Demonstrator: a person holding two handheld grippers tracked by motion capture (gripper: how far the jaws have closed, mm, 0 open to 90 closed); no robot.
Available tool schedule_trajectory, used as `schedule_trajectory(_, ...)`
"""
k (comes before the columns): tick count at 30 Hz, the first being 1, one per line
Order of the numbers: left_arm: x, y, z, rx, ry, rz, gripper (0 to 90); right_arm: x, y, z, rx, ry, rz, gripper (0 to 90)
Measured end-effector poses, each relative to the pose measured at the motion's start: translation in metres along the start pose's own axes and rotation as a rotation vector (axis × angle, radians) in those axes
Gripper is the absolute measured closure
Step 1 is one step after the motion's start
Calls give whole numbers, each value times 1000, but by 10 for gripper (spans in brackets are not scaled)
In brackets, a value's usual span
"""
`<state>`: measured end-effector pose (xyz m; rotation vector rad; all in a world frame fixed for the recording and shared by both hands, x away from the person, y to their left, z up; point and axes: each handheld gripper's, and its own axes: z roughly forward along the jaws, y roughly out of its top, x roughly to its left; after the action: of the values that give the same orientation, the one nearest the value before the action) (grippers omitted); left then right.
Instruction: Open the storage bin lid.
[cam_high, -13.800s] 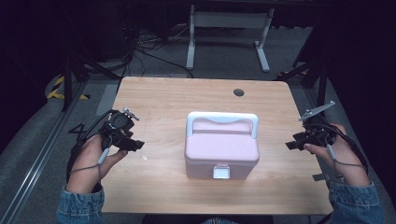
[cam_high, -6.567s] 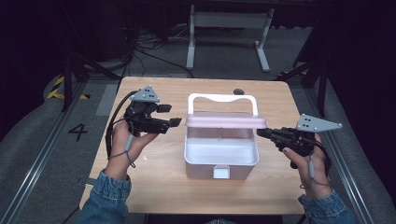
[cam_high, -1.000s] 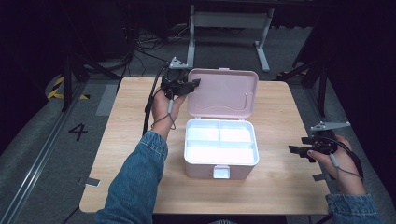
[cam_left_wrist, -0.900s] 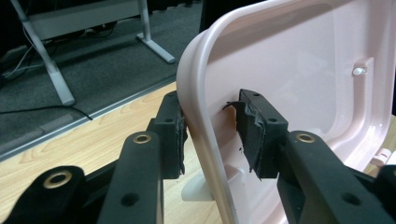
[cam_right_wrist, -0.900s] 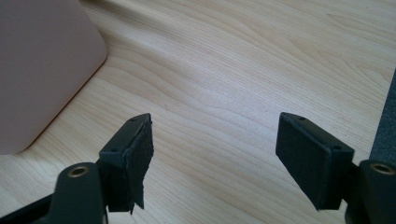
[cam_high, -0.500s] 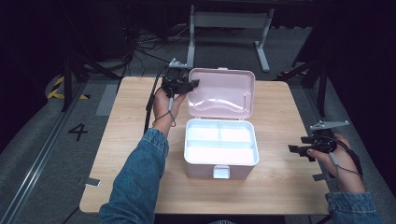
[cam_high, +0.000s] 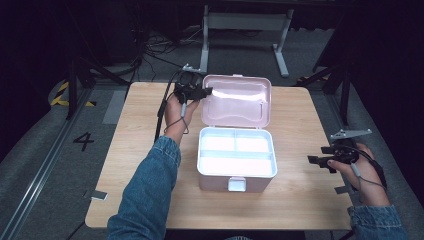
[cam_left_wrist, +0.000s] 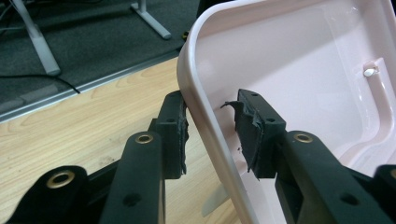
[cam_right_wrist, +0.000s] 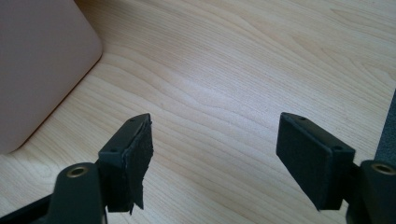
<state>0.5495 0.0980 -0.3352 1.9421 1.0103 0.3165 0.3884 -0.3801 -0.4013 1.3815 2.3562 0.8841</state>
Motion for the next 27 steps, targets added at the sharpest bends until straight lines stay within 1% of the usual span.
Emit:
schedule_trajectory(1, 1, 0, 1, 4, -3, -1, 639, 0, 0, 0, 3, 5, 1, 278)
schedule_trajectory(3, 3, -2, 3, 9, -7, -16, 640, 0, 0, 1, 7, 5, 3, 278)
schedule_trajectory(4, 4, -3, 5, 15, -5, -9, 641, 0, 0, 1, 9, 3, 1, 278)
schedule_trajectory(7, 6, -5, 8, 26, -3, -22, 640, 0, 0, 3, 9, 6, 1, 278)
schedule_trajectory(8, 7, -5, 8, 28, -2, -15, 640, 0, 0, 3, 10, 7, 1, 277)
schedule_trajectory(10, 8, -7, 10, 35, -6, -28, 639, 0, 0, 4, 11, 6, 1, 277)
schedule_trajectory(16, 10, -8, 13, 49, -12, -44, 635, 0, 0, 5, 14, 9, 2, 276)
schedule_trajectory(17, 10, -8, 14, 60, -9, -48, 634, 0, 0, 5, 13, 11, 3, 273)
schedule_trajectory(19, 11, -9, 15, 63, -3, -48, 633, 0, 0, 4, 12, 6, 3, 267)
schedule_trajectory(20, 11, -10, 17, 79, 8, -43, 633, -1, -1, 4, 9, 3, 4, 260)
schedule_trajectory(23, 11, -12, 20, 100, 21, -35, 635, -1, -1, 4, 10, 3, 3, 260)
schedule_trajectory(25, 12, -12, 21, 112, 24, -28, 640, 0, 0, 4, 12, 5, 4, 260)
schedule_trajectory(27, 12, -14, 23, 119, 26, -33, 639, 0, 0, 5, 15, 7, 1, 260)
